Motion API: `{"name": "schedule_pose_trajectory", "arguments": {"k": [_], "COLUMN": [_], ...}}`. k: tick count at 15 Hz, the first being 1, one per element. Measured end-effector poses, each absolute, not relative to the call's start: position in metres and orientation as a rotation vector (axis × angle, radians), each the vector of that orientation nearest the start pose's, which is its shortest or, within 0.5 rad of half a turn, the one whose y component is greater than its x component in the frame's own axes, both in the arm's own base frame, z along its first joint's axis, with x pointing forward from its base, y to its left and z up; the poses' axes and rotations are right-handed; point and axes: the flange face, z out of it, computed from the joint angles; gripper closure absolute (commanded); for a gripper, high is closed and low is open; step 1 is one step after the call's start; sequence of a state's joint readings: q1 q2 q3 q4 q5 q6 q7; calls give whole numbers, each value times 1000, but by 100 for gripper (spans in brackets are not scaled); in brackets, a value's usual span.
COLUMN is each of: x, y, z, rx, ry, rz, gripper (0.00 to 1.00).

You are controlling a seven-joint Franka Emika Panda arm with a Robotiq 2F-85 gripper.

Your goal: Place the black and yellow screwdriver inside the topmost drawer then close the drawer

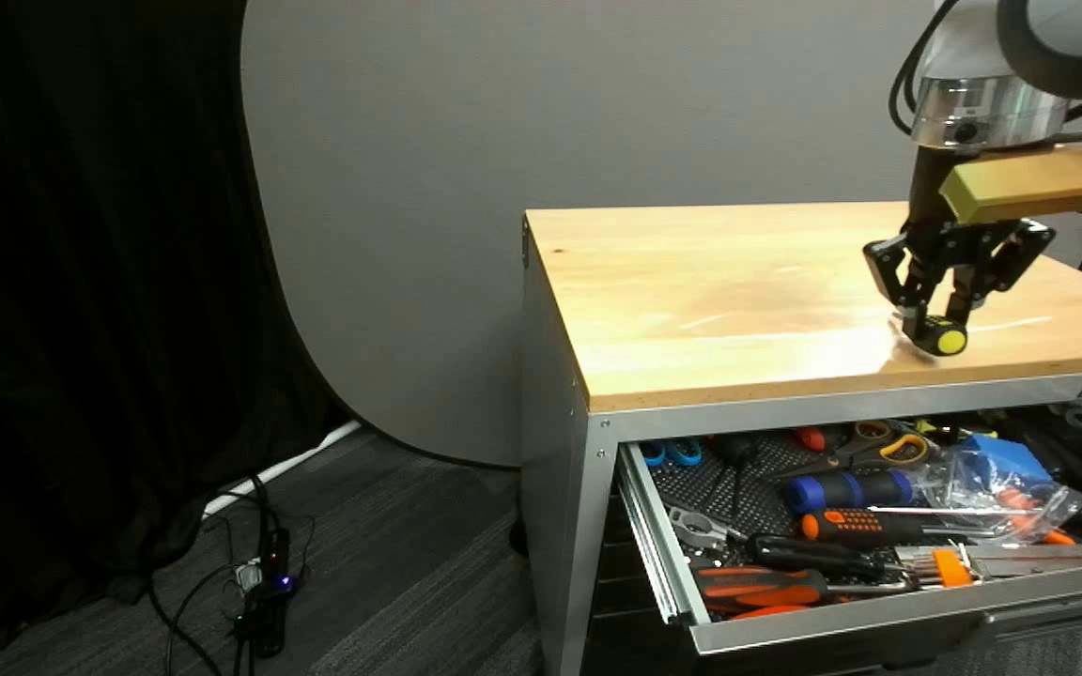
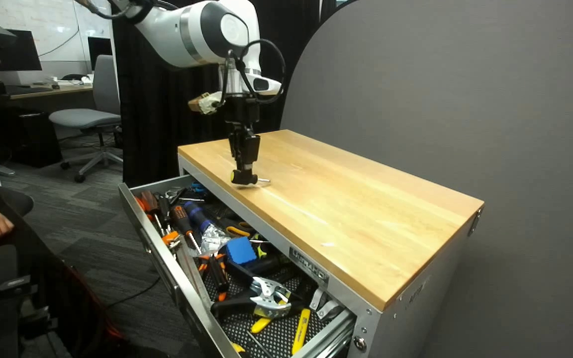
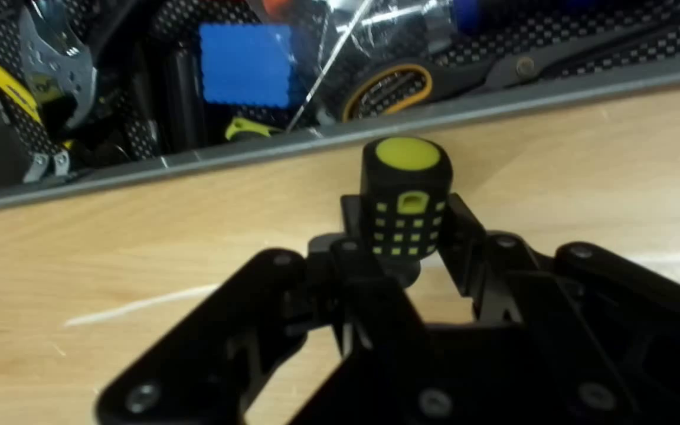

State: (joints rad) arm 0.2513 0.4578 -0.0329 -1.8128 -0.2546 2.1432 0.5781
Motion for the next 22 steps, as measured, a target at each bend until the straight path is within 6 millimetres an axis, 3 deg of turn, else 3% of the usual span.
{"name": "schedule_pose_trajectory", "arguments": {"k": [5,9,10,11,16,19,22], "x": [551,509,502,495,474,465,452], "y": [116,134,141,148,161,148,115], "z": [272,246,239,234,220,216,212], "rx": [-3389,-3401,-3403,-3407,-3423,-3416,-3365], "ry": [415,435,430,424,394,380,380], "rz": [148,127,123,118,150,211,341], "gripper": [88,87,41,40,2,0,0]}}
